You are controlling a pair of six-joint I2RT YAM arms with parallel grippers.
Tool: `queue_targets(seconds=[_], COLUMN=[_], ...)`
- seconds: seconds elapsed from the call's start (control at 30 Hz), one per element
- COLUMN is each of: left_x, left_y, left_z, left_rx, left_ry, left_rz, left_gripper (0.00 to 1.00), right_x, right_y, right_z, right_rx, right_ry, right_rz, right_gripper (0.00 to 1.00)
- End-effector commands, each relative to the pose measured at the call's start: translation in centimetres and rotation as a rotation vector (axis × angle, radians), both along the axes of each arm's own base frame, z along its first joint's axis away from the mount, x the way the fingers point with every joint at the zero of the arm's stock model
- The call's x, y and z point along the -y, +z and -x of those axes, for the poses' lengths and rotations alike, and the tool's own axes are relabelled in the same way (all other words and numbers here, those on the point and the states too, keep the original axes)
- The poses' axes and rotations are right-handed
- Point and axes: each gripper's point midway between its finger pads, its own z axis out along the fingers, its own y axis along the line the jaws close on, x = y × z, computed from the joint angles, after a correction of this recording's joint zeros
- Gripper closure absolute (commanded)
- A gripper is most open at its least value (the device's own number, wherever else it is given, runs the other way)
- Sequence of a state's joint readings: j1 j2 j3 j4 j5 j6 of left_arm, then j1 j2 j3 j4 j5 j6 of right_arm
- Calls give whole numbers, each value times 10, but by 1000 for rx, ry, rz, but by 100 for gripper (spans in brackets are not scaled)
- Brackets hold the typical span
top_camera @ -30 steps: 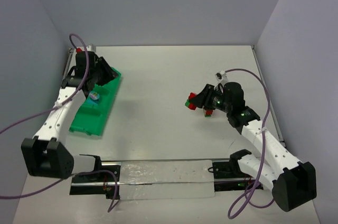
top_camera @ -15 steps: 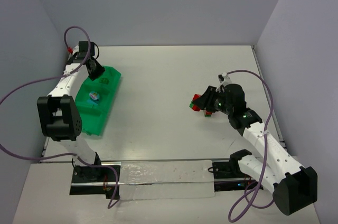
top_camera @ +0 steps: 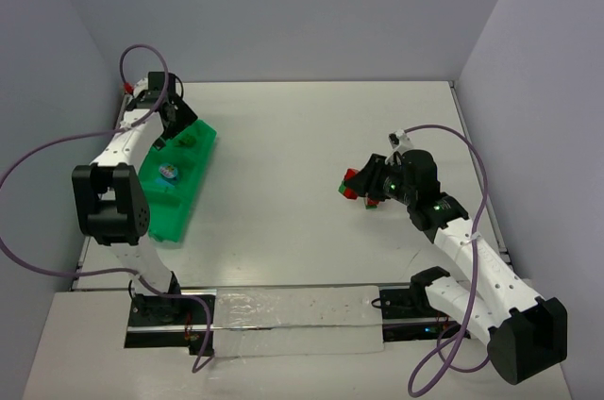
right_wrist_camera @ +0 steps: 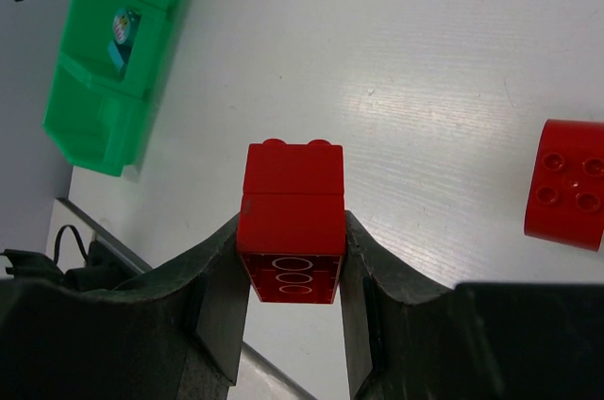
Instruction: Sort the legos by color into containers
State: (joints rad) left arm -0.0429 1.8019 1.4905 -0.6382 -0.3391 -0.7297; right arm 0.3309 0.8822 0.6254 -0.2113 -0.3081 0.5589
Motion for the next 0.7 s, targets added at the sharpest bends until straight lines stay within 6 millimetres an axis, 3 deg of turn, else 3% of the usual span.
queue_targets(seconds=[0.0, 0.07, 0.13, 0.2, 0.23, 0.3, 0.33, 0.43, 0.6, 0.67], left_x=[45, 93, 120, 163, 180, 202, 216, 239, 265, 273], left_y=[95, 116, 145, 172, 173, 192, 194, 182, 170, 176], left_z=[24, 41, 58, 90, 107, 132, 153, 189, 225, 236], left_rx=[235, 327, 441, 553, 577, 644, 657, 635, 628, 662], left_ry=[-120, -289, -432, -697, -811, -980, -1096, -1262, -1377, -1411], left_rz=[-9, 64, 118, 263, 320, 391, 453, 568, 677, 728], left_gripper=[6, 7, 8, 11, 11, 11, 11, 11, 11, 12], right_x=[-16, -30, -44, -52, -57, -59, -62, -66, -75, -80], right_y=[36, 48, 60, 72, 77, 85, 89, 101, 118, 117], right_z=[6, 19, 40, 54, 66, 71, 78, 86, 93, 95], right_rx=[133, 201, 252, 287, 300, 323, 336, 373, 396, 390], right_ry=[140, 260, 415, 508, 581, 616, 654, 702, 745, 765], right_rz=[-43, -90, -150, -202, -232, -254, -274, -311, -377, -369], right_gripper=[88, 86, 86, 87, 88, 88, 88, 88, 90, 90])
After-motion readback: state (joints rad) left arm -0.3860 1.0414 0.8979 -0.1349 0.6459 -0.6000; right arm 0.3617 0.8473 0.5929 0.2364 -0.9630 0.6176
